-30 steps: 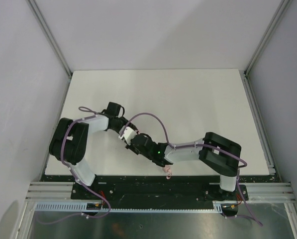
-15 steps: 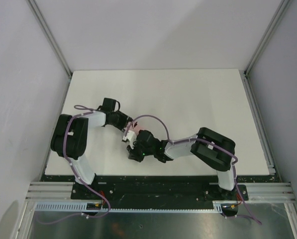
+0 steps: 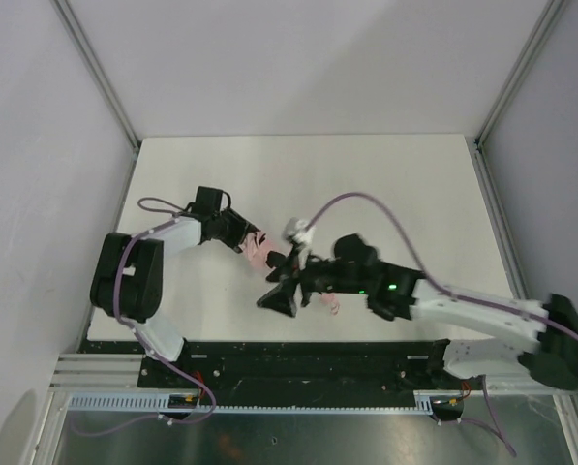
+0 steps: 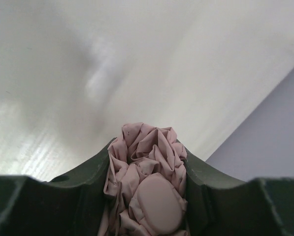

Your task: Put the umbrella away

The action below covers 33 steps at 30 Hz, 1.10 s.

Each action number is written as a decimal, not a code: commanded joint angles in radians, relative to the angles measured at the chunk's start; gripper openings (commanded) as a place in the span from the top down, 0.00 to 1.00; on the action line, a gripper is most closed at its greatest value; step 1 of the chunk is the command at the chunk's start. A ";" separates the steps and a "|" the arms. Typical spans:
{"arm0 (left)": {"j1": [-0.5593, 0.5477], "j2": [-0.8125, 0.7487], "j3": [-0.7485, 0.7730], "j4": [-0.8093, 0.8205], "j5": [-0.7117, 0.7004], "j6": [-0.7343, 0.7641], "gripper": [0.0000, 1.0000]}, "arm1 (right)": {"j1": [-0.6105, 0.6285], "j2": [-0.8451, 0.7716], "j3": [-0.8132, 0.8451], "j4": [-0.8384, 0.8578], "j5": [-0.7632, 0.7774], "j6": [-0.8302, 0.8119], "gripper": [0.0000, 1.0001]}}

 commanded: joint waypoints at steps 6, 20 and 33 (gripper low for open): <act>-0.053 -0.363 0.119 0.032 -0.121 0.281 1.00 | -0.214 -0.374 0.014 -0.397 0.255 0.098 0.25; -0.657 -0.722 -0.269 0.804 -0.888 1.092 1.00 | -0.324 -0.678 -0.059 -0.525 0.399 0.138 0.20; -0.767 -0.369 -0.490 1.031 -1.098 0.923 1.00 | -0.328 -0.735 -0.155 -0.517 0.382 0.172 0.19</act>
